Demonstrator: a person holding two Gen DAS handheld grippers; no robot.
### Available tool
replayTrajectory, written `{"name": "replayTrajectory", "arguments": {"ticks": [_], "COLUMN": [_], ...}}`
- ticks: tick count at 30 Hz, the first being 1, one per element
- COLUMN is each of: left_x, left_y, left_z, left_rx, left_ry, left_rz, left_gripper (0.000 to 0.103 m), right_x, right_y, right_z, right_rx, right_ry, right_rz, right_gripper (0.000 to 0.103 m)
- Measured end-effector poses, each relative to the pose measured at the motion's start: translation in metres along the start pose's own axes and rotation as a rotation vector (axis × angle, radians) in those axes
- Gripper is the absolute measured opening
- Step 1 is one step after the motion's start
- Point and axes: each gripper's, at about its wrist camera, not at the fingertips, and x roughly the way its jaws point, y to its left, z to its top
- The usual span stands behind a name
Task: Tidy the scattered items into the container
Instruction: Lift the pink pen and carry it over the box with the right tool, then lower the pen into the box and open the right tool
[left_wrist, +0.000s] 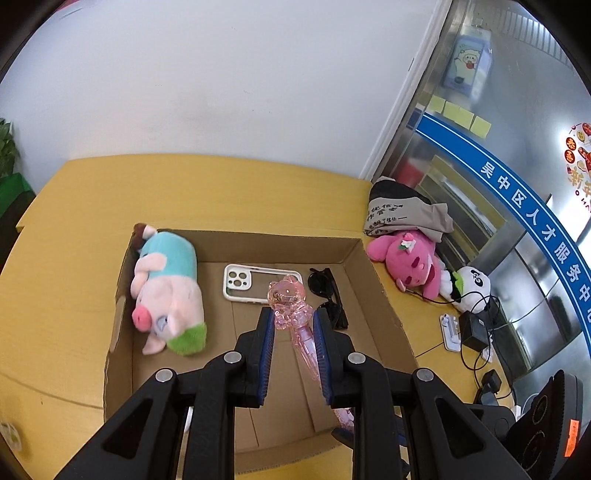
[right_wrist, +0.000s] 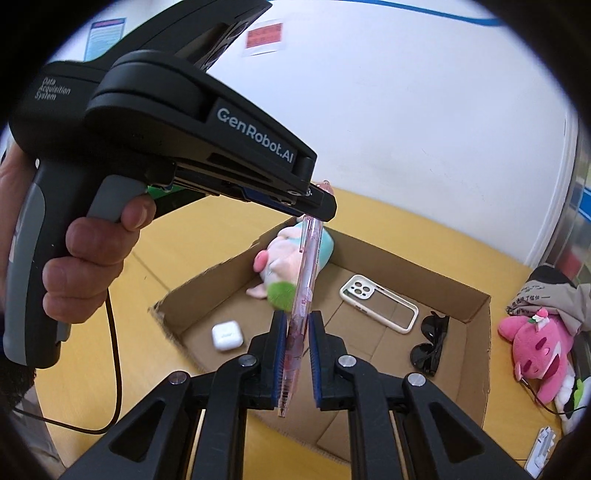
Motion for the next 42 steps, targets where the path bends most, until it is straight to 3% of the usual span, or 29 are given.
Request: {"name": "replayTrajectory", "arguments": {"ticks": [11, 20, 31, 36, 42], "left_x": [0.072, 0.148, 0.217, 0.241, 0.247], "left_y": [0.019, 0.043, 0.050, 0.047, 0.040], "left_z": [0.023, 0.001, -0.027, -0.038, -0.041], "left_rx": [-0.018, -0.052, -0.040, -0.011, 0.008], "left_ry": [0.144, 0.317, 0.475, 0.528, 0.536], "left_rz": [0.025, 0.041, 0.058, 0.076, 0.060], "left_gripper": [0.022, 0.022, 0.022, 0.022, 0.022], "right_x": [0.057, 0.112, 0.160, 0.180, 0.191], "right_y": [-0.041, -0.065, -0.078, -0.085, -0.085], "right_z": [0.009, -0.022, -0.056, -0.070, -0.076], "right_rx": [0.123, 0.280, 0.389, 0.431, 0.436], "right_ry": [0.119, 0.283, 0.465, 0.558, 0.619], "right_rz": [0.068, 0.175, 0.202, 0.198, 0.187], "right_gripper": [0.011, 0.011, 0.012, 0.011, 0.012]}}
